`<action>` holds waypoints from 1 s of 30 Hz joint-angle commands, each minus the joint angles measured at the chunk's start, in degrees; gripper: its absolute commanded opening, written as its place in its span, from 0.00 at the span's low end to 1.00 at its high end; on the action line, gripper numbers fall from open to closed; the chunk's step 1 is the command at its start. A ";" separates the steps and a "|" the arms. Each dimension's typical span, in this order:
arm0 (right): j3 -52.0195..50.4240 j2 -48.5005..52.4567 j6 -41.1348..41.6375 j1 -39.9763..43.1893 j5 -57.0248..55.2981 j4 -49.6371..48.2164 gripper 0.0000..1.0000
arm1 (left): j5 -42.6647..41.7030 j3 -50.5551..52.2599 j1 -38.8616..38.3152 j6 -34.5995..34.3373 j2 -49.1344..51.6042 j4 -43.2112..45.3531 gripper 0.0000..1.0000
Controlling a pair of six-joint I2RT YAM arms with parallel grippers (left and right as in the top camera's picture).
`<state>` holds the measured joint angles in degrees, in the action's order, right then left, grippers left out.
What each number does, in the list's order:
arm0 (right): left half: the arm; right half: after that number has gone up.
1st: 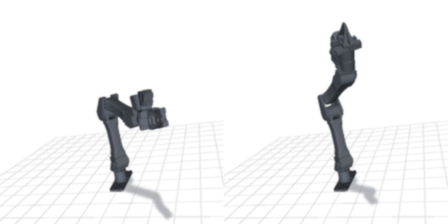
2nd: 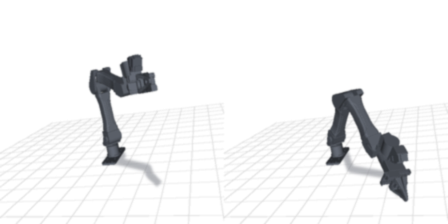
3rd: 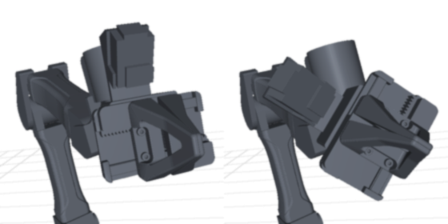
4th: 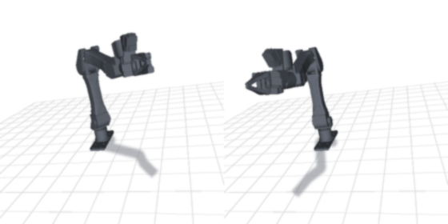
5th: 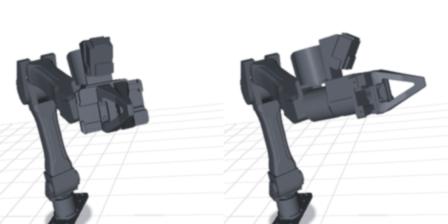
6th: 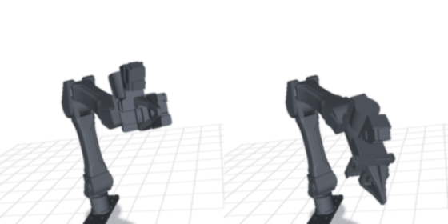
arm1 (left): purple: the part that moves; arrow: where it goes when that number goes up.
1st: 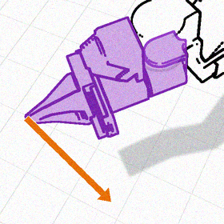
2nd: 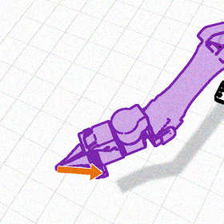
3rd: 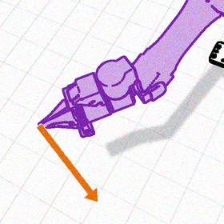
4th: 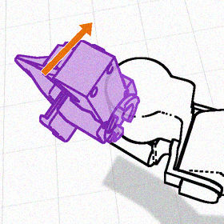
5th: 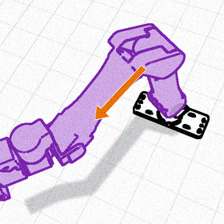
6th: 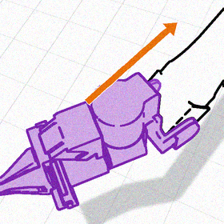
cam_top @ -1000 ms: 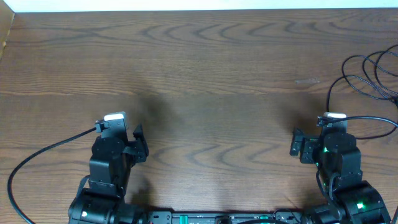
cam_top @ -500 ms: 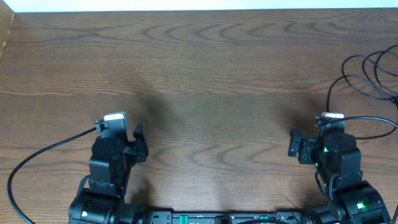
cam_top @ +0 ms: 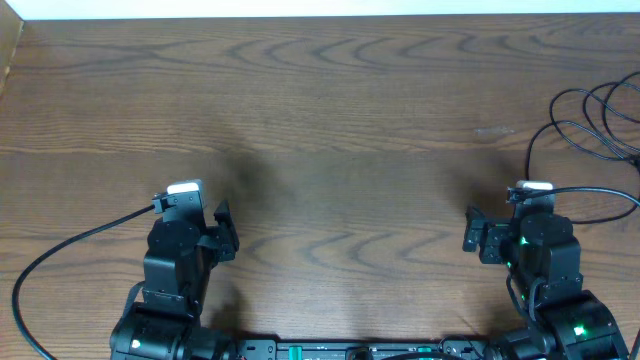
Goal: Untangle cables
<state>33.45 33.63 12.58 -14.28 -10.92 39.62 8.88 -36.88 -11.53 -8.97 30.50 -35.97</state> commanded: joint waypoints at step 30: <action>-0.26 -0.24 0.46 -0.39 0.15 0.07 0.99 | 0.96 8.72 3.15 0.09 -27.10 -1.64 0.98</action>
<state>33.41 33.63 12.58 -14.28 -10.81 39.62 9.37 -28.82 -9.32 -8.80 5.63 -37.65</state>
